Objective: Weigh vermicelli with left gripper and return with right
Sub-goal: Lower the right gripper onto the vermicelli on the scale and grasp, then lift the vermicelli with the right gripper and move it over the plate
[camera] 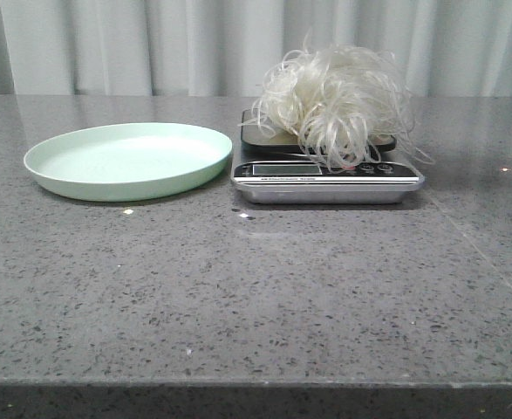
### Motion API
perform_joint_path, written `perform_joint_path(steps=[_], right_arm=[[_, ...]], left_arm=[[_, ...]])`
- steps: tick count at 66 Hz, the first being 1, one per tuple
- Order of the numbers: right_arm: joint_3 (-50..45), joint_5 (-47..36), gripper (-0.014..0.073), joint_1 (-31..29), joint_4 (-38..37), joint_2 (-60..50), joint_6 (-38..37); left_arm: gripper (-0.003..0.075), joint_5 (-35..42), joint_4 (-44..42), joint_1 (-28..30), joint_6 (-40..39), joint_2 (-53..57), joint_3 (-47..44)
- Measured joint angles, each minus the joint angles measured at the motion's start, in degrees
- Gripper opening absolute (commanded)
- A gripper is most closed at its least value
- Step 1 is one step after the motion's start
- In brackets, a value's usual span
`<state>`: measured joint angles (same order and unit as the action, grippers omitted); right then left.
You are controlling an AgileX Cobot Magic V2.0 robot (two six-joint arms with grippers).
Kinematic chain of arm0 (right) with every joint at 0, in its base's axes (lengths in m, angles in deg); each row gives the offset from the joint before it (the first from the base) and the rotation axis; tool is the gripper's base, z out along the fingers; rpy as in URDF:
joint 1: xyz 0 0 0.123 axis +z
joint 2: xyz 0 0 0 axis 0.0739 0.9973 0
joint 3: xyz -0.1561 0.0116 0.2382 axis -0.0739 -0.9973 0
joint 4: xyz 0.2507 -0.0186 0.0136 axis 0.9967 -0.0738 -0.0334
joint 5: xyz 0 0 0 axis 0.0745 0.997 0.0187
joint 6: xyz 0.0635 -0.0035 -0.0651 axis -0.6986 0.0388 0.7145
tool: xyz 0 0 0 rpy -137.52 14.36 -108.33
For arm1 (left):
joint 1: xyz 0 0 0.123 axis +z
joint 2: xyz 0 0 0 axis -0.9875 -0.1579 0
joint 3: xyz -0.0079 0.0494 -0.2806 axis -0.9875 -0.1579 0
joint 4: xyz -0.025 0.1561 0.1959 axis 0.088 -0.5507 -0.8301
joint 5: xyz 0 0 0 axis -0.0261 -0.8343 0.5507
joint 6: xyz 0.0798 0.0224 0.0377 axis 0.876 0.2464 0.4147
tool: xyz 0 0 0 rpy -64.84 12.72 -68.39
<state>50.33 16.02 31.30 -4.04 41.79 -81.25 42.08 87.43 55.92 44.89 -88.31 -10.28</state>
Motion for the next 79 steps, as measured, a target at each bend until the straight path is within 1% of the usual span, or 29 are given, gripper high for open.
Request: perform_joint_path(steps=[8,15,28,32,33,34,37,38,39,40,41,42,44,46,48,56,61,71,79], right_arm=[[5.7,5.1,0.0610,0.1,1.0,6.2,0.0],[9.6,7.4,0.0610,0.1,1.4,10.6,0.0],[12.5,9.9,0.0606,0.2,1.9,15.7,0.0],[13.0,10.4,0.0580,0.2,2.2,16.8,0.0],[13.1,10.4,0.0546,0.3,2.4,17.3,0.0],[13.1,10.4,0.0535,0.3,2.4,17.3,0.0],[13.4,10.7,0.0432,0.4,3.0,18.2,0.0],[13.5,10.7,0.0373,0.4,3.0,18.4,0.0],[13.6,10.8,0.0352,0.4,3.0,18.5,0.0],[13.6,10.8,0.0286,0.4,3.3,18.6,0.0],[13.8,10.9,0.0263,0.4,3.5,18.8,0.0],[13.9,10.9,0.0194,0.4,3.7,18.9,0.0],[14.2,11.3,0.0115,0.4,3.8,19.1,0.0],[14.4,11.4,0.0157,0.4,4.1,19.2,0.0],[14.7,11.4,0.0171,0.4,4.2,19.3,0.0],[16.9,12.2,0.0138,0.4,5.6,20.1,0.0],[19.7,12.6,0.0136,0.4,6.2,20.8,0.0],[28.4,12.8,0.0136,0.9,8.1,22.5,0.0],[35.5,12.9,0.0136,3.6,9.0,22.5,0.0]], left_arm=[[0.0127,0.0,0.0,0.0,0.0,0.0,0.0],[0.0127,0.0,0.0,0.0,0.0,0.0,0.0],[0.0127,0.0,0.0,0.0,0.0,0.0,0.0],[0.0127,0.0,0.0,0.0,0.0,0.0,0.0],[0.0127,0.0,0.0,0.0,0.0,0.0,0.0],[0.0127,0.0,0.0,0.0,0.0,0.0,0.0],[0.0127,0.0,0.0,0.0,0.0,0.0,0.0],[0.0127,0.0,0.0,0.0,0.0,0.0,0.0],[0.0127,0.0,0.0,0.0,0.0,0.0,0.0],[0.0127,0.0,0.0,0.0,0.0,0.0,0.0],[0.0127,0.0,0.0,0.0,0.0,0.0,0.0],[0.0127,0.0,0.0,0.0,0.0,0.0,0.0],[0.0127,0.0,0.0,0.0,0.0,0.0,0.0],[0.0127,0.0,0.0,0.0,0.0,0.0,0.0],[0.0127,0.0,0.0,0.0,0.0,0.0,0.0],[0.0127,0.0,0.0,0.0,0.0,0.0,0.0],[0.0127,0.0,0.0,0.0,0.0,0.0,0.0],[0.0127,0.0,0.1,0.0,0.0,0.0,0.0],[0.0127,0.0,0.1,0.0,0.0,0.0,0.0]])
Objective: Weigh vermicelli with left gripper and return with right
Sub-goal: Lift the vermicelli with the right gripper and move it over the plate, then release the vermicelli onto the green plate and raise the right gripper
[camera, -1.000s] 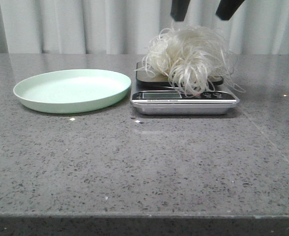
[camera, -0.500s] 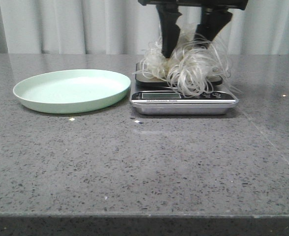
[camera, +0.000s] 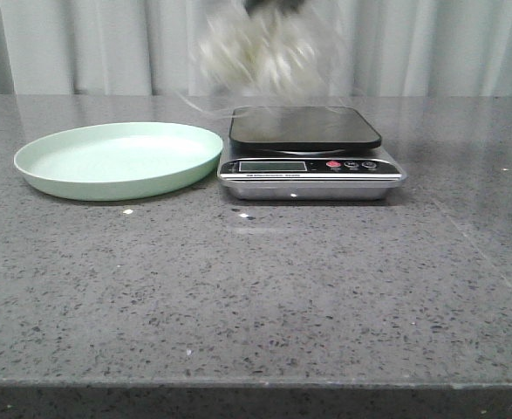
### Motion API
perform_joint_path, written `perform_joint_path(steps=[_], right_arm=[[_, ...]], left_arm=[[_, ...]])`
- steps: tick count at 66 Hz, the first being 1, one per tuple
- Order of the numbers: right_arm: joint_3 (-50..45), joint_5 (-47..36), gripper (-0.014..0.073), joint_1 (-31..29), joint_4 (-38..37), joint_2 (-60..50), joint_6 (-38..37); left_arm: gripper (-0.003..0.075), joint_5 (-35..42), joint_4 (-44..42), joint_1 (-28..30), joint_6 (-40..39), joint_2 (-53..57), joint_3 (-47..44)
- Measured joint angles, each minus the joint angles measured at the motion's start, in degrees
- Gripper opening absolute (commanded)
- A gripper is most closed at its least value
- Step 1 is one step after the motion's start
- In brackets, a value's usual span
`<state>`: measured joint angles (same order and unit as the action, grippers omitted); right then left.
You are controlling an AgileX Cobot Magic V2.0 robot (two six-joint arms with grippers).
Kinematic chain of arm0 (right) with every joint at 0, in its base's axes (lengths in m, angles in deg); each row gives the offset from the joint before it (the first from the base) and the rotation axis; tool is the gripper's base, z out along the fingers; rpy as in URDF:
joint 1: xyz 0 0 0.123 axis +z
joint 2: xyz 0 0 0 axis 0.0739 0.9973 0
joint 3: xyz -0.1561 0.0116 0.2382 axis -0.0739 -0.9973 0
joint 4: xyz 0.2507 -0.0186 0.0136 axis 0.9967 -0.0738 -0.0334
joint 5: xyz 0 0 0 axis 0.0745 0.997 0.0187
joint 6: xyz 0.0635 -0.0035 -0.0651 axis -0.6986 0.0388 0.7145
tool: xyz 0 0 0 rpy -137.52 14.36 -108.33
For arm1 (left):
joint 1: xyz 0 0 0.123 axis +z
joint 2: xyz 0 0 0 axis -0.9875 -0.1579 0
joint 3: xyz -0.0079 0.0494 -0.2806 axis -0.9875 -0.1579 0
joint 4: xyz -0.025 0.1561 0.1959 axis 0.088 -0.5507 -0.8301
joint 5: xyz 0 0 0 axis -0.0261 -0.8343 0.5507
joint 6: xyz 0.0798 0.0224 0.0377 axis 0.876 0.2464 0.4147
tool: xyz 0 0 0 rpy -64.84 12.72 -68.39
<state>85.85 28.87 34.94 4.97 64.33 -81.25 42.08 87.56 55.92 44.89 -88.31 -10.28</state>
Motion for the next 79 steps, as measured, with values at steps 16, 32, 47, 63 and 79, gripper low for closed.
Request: perform_joint_path(steps=[16,32,47,63,79], right_arm=[[4.1,0.2,0.0138,5.4,0.9,0.4,0.0],[4.4,-1.2,0.0138,9.8,2.2,7.0,0.0],[4.3,-3.2,0.0378,11.6,3.4,12.3,0.0],[5.0,-1.8,0.0493,11.0,2.7,10.9,0.0],[4.0,-1.0,0.0493,9.6,-10.6,3.5,-0.1]], left_arm=[[0.0127,0.0,0.0,0.0,0.0,0.0,0.0],[0.0127,0.0,0.0,0.0,0.0,0.0,0.0],[0.0127,0.0,0.0,0.0,0.0,0.0,0.0],[0.0127,0.0,0.0,0.0,0.0,0.0,0.0],[0.0127,0.1,0.0,0.0,0.0,0.0,0.0]])
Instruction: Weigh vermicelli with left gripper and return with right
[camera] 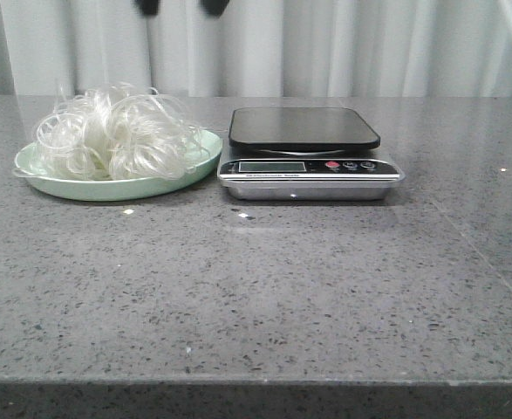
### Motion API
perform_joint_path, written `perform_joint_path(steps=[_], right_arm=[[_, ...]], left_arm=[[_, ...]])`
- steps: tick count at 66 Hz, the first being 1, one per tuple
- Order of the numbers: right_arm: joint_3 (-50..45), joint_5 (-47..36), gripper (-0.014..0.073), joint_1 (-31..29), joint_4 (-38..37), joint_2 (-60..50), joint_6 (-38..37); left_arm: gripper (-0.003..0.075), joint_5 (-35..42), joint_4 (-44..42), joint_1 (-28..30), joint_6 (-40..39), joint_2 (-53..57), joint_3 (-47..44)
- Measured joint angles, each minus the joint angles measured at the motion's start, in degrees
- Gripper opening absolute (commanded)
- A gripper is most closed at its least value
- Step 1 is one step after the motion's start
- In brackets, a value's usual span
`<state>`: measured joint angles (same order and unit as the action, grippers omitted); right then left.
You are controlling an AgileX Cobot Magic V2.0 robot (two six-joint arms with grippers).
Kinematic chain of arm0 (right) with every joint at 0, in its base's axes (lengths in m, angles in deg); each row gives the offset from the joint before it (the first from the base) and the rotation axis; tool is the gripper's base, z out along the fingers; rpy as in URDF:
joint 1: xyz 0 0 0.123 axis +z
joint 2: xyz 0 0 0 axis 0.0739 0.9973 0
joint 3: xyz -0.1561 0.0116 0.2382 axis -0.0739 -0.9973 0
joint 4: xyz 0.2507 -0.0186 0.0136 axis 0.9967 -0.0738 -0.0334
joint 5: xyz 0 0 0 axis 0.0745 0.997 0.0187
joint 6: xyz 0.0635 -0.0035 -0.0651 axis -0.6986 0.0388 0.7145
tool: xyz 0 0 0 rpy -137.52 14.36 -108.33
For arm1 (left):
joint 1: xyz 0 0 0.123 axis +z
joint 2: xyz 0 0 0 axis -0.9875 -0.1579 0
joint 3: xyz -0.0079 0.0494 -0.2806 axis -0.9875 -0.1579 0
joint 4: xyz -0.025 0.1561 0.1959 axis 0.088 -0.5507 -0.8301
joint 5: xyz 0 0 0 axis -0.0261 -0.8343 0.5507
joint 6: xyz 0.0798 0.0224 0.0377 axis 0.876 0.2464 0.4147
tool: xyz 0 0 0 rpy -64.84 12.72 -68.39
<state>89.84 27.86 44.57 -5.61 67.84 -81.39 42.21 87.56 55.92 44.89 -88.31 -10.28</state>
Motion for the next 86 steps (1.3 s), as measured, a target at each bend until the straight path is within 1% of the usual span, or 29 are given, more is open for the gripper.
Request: perform_joint_path(steps=[11,18,26,38,54,60,75,86], right_arm=[[-6.1,0.1,0.0493,-0.1,-2.6,-8.6,0.0],[-12.6,0.2,0.0493,-0.1,-3.7,-14.8,-0.1],[-22.4,-0.5,0.0493,-0.3,-5.0,-23.0,-0.1],[-39.9,-6.5,0.0493,-2.5,-5.3,-37.3,-0.1],[-60.6,-14.2,0.0493,-6.1,-5.1,-56.9,-0.1],[-67.7,-16.7,0.0493,-6.5,-4.8,-64.5,-0.1],[-86.0,-25.9,0.0493,-6.6,-2.4,-84.0,-0.1],[-95.6,-32.2,0.0493,-6.6,-1.6,-97.1,-0.1]], left_arm=[[0.0127,0.0,0.0,0.0,0.0,0.0,0.0],[0.0127,0.0,0.0,0.0,0.0,0.0,0.0],[0.0127,0.0,0.0,0.0,0.0,0.0,0.0],[0.0127,0.0,0.0,0.0,0.0,0.0,0.0],[0.0127,0.0,0.0,0.0,0.0,0.0,0.0],[0.0127,0.0,0.0,0.0,0.0,0.0,0.0],[0.0127,0.0,0.0,0.0,0.0,0.0,0.0],[0.0127,0.0,0.0,0.0,0.0,0.0,0.0]])
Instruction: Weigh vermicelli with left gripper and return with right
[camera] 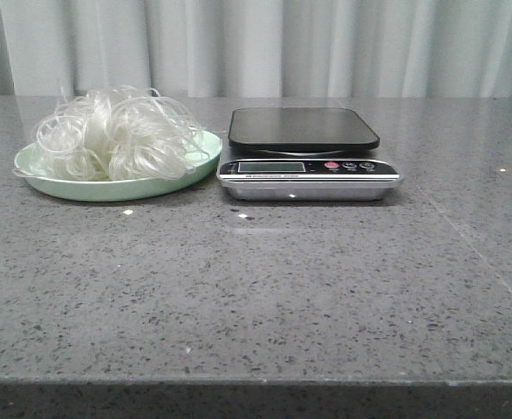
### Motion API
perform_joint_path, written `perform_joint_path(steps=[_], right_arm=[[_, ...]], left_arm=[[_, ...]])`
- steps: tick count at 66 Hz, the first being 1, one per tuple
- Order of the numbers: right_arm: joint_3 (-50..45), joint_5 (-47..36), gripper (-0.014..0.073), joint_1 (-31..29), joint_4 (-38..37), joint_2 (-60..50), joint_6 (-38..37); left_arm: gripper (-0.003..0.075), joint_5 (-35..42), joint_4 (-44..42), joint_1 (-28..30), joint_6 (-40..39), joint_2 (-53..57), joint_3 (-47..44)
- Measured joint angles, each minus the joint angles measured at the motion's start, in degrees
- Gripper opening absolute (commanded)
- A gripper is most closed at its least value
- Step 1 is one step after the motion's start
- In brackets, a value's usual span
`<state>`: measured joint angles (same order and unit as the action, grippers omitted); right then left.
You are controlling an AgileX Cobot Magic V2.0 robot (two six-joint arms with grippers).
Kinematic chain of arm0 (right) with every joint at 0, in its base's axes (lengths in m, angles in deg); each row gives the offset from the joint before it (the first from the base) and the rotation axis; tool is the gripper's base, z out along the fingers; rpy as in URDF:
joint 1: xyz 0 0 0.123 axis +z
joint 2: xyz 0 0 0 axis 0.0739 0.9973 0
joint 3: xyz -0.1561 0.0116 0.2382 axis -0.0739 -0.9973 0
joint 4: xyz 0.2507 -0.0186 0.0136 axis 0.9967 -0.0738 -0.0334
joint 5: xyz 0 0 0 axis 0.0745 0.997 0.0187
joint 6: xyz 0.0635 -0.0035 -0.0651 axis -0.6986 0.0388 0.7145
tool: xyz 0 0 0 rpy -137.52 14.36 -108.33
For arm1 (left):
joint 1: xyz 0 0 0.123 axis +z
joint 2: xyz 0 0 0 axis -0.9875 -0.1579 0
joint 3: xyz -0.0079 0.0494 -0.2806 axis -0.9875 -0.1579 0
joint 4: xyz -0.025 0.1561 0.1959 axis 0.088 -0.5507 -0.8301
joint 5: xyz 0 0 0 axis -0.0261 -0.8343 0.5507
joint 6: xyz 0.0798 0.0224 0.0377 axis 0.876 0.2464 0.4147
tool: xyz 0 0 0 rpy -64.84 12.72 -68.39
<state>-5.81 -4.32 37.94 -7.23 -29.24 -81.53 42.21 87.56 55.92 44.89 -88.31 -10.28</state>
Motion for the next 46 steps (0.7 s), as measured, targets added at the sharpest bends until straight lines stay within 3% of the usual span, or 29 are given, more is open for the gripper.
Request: perform_joint_path(steps=[25,30,37,46], right_arm=[[-14.1,-10.2,0.0484,0.0,0.8,-20.2,0.0],[-14.9,-10.8,0.0398,0.0,0.8,-20.4,0.0],[-15.0,-11.3,0.0127,0.0,0.8,-20.4,0.0],[-15.0,-11.4,0.0168,0.0,0.6,-20.4,0.0]], left_arm=[[0.0127,0.0,0.0,0.0,0.0,0.0,0.0],[0.0127,0.0,0.0,0.0,0.0,0.0,0.0],[0.0127,0.0,0.0,0.0,0.0,0.0,0.0],[0.0127,0.0,0.0,0.0,0.0,0.0,0.0]])
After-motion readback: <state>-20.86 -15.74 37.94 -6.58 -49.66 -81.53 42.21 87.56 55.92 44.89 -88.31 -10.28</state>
